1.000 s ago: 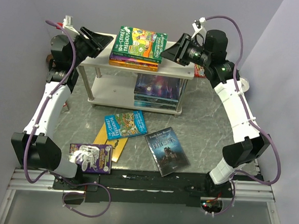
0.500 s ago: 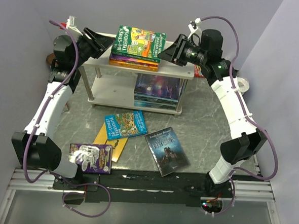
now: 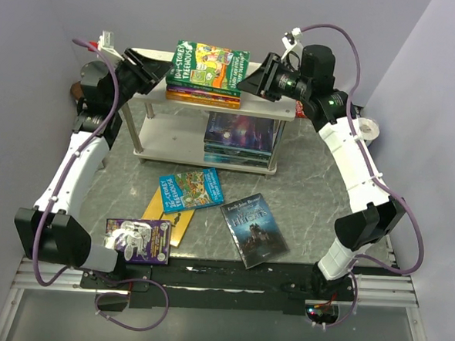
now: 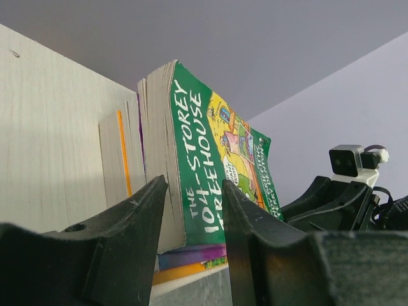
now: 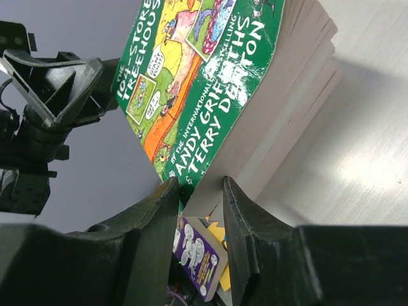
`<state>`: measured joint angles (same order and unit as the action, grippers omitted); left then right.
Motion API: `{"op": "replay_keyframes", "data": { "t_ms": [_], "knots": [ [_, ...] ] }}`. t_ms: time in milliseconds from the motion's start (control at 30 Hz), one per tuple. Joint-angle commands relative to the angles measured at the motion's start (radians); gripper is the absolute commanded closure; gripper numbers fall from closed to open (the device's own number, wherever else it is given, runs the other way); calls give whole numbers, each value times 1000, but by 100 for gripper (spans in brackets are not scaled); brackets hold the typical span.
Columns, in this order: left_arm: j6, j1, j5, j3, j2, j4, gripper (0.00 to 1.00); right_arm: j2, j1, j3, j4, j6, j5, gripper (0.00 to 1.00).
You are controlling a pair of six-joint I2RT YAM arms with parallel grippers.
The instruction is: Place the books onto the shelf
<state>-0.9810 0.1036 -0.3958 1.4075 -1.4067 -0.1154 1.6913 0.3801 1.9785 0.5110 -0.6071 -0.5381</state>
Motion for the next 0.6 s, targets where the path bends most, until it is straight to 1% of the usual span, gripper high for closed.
{"op": "replay_keyframes", "data": {
  "t_ms": [0, 167, 567],
  "knots": [
    [2, 19, -48, -19, 58, -23, 54, -5, 36, 31, -15, 10, -7, 60],
    [2, 21, -54, -15, 57, -15, 55, -12, 34, 33, -3, 17, 3, 60],
    [-4, 28, -52, -28, 69, -26, 55, -41, 37, -24, -34, 3, 6, 60]
  ]
}}
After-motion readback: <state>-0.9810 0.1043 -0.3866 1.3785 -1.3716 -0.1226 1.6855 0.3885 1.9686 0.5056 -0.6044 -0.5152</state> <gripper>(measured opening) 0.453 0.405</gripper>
